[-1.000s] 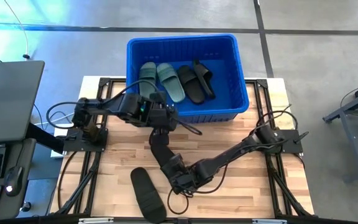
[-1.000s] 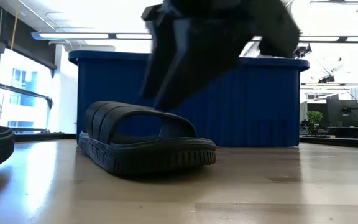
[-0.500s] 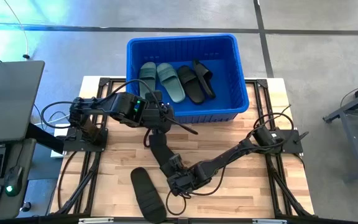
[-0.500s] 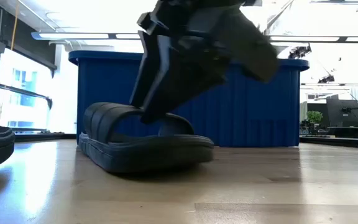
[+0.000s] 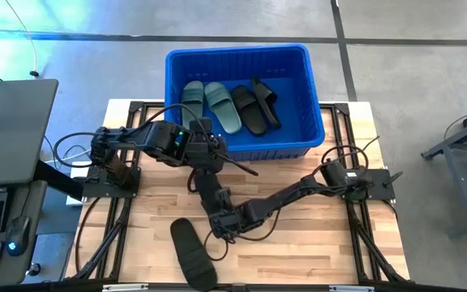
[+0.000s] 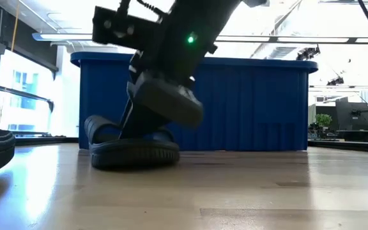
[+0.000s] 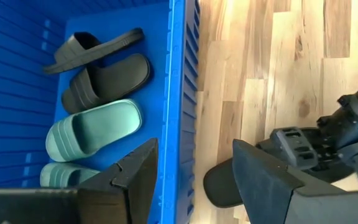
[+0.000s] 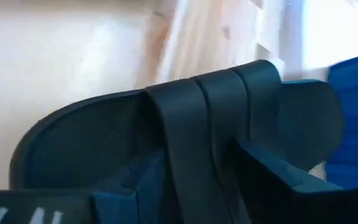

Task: Pick and place slides into bin
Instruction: Put the black slide into the blue bin

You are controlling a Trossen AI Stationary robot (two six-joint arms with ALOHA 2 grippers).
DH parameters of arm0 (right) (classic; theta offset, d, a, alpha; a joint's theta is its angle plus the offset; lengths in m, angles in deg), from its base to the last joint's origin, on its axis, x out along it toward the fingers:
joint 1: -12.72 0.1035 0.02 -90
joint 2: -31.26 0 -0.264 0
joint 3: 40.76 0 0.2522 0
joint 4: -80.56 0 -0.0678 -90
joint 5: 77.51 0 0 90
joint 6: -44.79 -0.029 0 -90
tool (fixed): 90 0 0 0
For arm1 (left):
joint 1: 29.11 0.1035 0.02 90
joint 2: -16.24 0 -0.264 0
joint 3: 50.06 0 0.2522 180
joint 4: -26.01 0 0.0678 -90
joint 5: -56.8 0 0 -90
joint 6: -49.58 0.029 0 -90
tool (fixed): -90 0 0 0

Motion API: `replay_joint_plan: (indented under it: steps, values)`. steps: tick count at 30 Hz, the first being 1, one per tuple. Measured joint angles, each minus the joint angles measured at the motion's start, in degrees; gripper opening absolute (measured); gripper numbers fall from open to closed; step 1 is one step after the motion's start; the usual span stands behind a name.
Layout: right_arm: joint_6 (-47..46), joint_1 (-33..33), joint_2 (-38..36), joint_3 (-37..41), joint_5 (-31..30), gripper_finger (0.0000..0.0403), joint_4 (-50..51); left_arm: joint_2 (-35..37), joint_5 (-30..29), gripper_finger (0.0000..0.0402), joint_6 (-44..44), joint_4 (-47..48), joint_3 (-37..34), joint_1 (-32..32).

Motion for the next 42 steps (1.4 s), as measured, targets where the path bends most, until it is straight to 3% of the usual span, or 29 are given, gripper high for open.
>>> replay_joint_plan:
  steps: [6,13,23,33,37,42]
  values:
    - [-0.4,-0.3,0.3,0.0,-0.9,0.0127,-1.6,0.0,0.0,0.0191,0.1,0.0,0.0,0.0]
    - [-0.1,0.1,0.3,0.0,2.7,0.0011,-1.1,0.0,0.0,0.0191,0.1,0.0,0.0,0.0]
    - [0.0,3.0,-3.4,0.2,11.8,0.0005,0.3,0.0,-0.9,0.0191,0.1,0.0,0.0,0.0]
    - [-1.1,3.8,-16.8,0.2,19.9,0.0001,3.4,0.0,-1.6,0.0191,0.0,0.0,0.0,0.0]
    - [-2.2,3.9,-24.4,0.1,23.3,0.0000,10.1,0.0,-1.6,0.0191,-0.2,0.0,0.0,0.0]
    - [-3.5,4.2,-33.9,0.1,22.6,0.0000,22.4,0.0,-5.2,0.0191,-2.7,0.0,0.0,0.0]
